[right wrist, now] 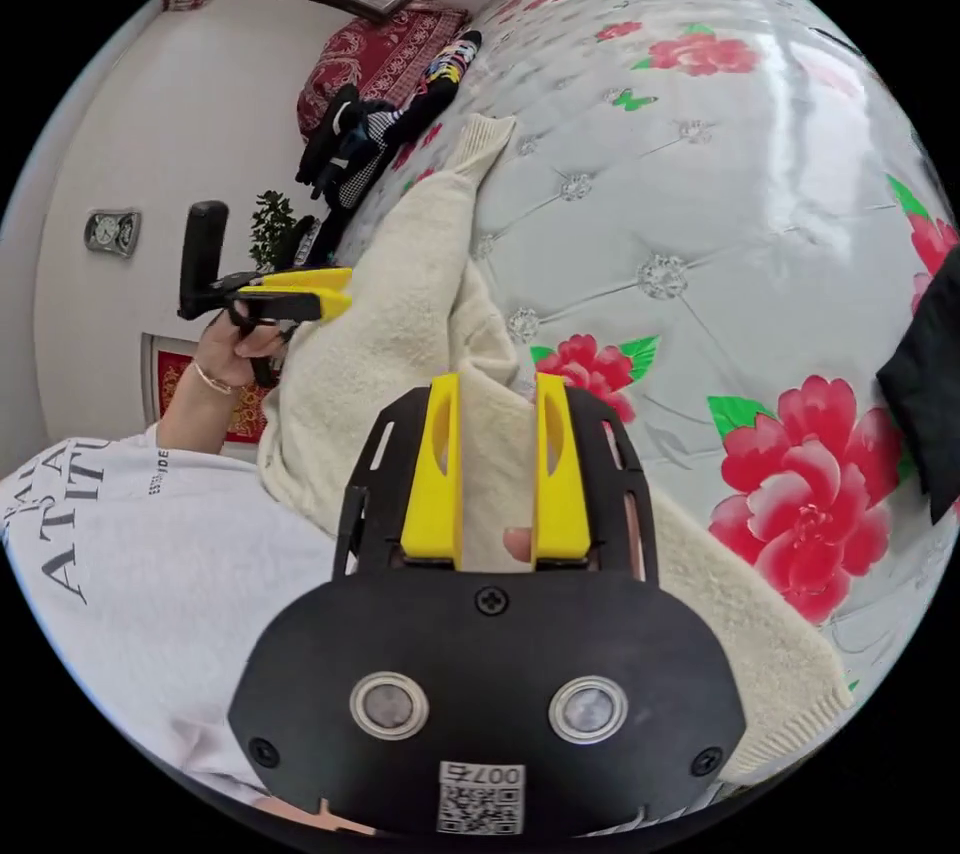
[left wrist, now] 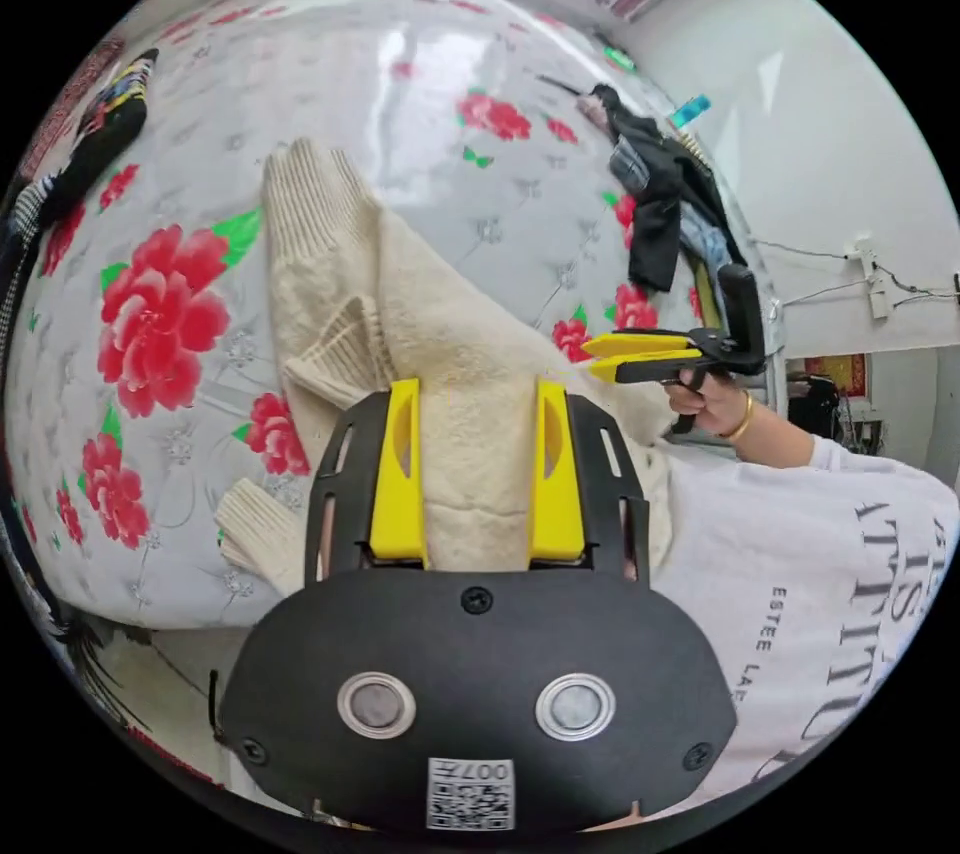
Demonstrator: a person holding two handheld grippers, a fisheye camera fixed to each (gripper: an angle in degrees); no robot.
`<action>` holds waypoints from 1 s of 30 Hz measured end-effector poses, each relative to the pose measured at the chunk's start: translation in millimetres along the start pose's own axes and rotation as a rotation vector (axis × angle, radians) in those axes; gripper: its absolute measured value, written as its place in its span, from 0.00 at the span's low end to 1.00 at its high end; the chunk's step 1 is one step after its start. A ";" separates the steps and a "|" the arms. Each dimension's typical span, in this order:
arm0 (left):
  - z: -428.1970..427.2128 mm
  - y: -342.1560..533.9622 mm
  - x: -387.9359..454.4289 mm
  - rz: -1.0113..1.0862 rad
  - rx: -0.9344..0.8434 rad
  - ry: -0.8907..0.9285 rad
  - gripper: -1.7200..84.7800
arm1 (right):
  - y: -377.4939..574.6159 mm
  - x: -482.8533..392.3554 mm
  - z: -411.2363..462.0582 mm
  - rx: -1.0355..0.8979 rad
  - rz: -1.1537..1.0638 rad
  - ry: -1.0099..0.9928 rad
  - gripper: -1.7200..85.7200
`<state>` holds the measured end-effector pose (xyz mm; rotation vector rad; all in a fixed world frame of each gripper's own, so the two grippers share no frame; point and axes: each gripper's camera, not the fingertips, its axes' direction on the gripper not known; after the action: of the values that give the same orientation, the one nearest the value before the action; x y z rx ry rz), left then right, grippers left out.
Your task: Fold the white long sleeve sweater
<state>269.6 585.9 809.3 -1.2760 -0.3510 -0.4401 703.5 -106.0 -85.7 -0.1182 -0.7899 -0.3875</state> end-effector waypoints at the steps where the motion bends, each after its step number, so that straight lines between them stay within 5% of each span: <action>1: 9.3 -4.0 7.0 0.014 -0.010 -0.022 0.17 | -2.2 0.1 7.5 -0.022 -0.003 -0.018 0.10; 4: -13.2 9.5 7.0 0.016 0.099 0.067 0.10 | -10.3 3.3 32.4 -0.126 -0.003 -0.002 0.09; 9: -94.1 69.2 -31.0 -0.045 0.325 0.242 0.08 | -17.9 4.7 -8.7 -0.016 -0.017 -0.019 0.07; 16: -216.2 176.1 -30.6 -0.162 0.556 -0.016 0.07 | -17.0 -33.3 -105.3 0.269 -0.133 0.000 0.06; 22: -231.4 231.7 -40.9 -0.358 0.518 -0.179 0.08 | 2.8 -65.3 -222.6 0.579 -0.215 0.164 0.06; 30: -130.1 206.6 -60.2 -0.465 0.365 -0.057 0.09 | -12.3 -25.5 -172.2 0.285 -0.060 0.290 0.11</action>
<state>322.1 514.5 574.0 -0.8457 -0.7484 -0.6975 797.7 -152.3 -225.2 0.2249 -0.5554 -0.3355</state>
